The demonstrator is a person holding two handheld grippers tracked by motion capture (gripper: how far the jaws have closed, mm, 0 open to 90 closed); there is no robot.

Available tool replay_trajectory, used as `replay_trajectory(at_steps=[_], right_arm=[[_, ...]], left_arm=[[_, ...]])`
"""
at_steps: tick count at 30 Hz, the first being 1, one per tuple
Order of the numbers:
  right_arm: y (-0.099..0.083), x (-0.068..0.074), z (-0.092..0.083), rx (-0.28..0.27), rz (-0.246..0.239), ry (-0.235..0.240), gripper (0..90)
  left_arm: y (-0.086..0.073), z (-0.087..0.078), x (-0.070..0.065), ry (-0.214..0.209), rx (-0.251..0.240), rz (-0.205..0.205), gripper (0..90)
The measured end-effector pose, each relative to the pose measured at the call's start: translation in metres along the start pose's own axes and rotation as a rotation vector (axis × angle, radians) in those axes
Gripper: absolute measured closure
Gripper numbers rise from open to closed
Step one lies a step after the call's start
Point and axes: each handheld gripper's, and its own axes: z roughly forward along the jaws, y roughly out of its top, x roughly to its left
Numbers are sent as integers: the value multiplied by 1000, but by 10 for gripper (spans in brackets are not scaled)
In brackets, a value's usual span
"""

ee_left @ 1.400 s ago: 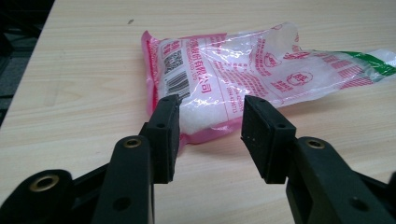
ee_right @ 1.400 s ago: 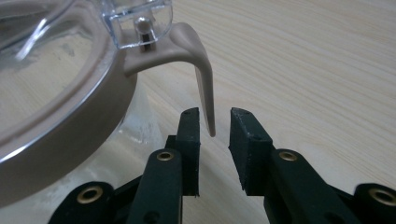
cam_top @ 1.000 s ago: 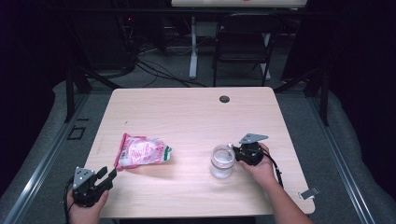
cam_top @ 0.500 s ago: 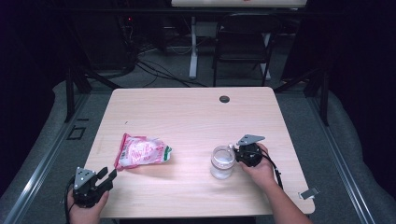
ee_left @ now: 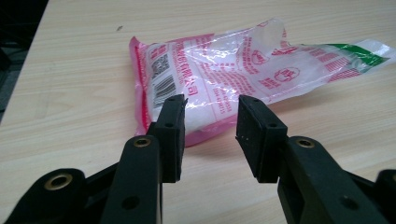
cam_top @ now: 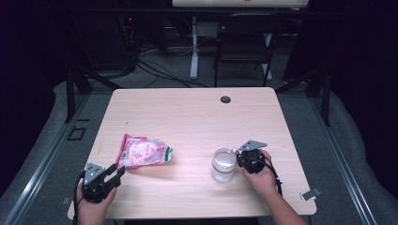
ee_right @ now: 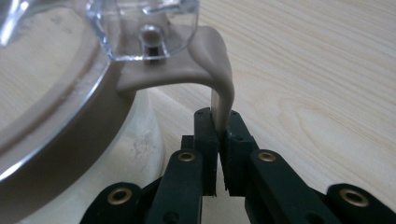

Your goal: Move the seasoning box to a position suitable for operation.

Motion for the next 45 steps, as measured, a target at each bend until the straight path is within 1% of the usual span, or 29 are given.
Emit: replay_trajectory(at_steps=[3,5,6,8,10,13,15,16,18,20,21,25,27,29,30,33,38,40,42,45], right_arm=[[-3,3,-4,7,2,-14,864],[-6,5,-8,5,1,-25,862],[-8,6,-10,3,9,-22,858],[-10,7,-13,1,22,-13,850],[-13,9,-18,12,26,-14,841],[-16,11,-23,13,29,-13,830],[-19,12,-27,4,41,-11,824],[-20,15,-31,1,38,-13,821],[-21,15,-32,6,32,-20,821],[-22,17,-33,-5,27,-23,823],[-22,17,-33,0,25,-29,824],[-23,19,-34,-5,23,-28,821],[-23,19,-34,-13,31,-27,819],[-23,19,-35,-22,36,-17,816],[-23,19,-35,-18,39,-19,816],[-22,20,-36,-20,33,-25,816],[-23,20,-34,-29,32,-19,826],[-22,21,-33,-30,35,-27,833],[-21,24,-32,-29,34,-40,840],[-20,27,-31,-27,27,-46,845]], left_arm=[[4,5,-3,-25,-2,1,625],[6,9,-6,-43,0,11,626],[7,10,-7,-47,7,18,630],[10,14,-9,-62,6,24,632],[12,17,-12,-71,7,32,636],[15,22,-14,-82,9,38,640],[17,25,-16,-90,8,44,645],[18,27,-18,-98,7,46,652],[19,28,-19,-102,7,50,654],[20,29,-20,-106,8,55,657],[21,30,-21,-109,7,57,657],[22,31,-22,-113,0,63,655],[22,32,-23,-113,0,63,654],[22,32,-23,-109,5,69,652],[23,32,-23,-107,8,72,650],[23,33,-25,-101,16,79,644],[23,33,-26,-98,21,84,641],[23,33,-26,-95,12,78,641],[23,32,-25,-92,11,76,639],[23,32,-24,-90,15,75,636]])
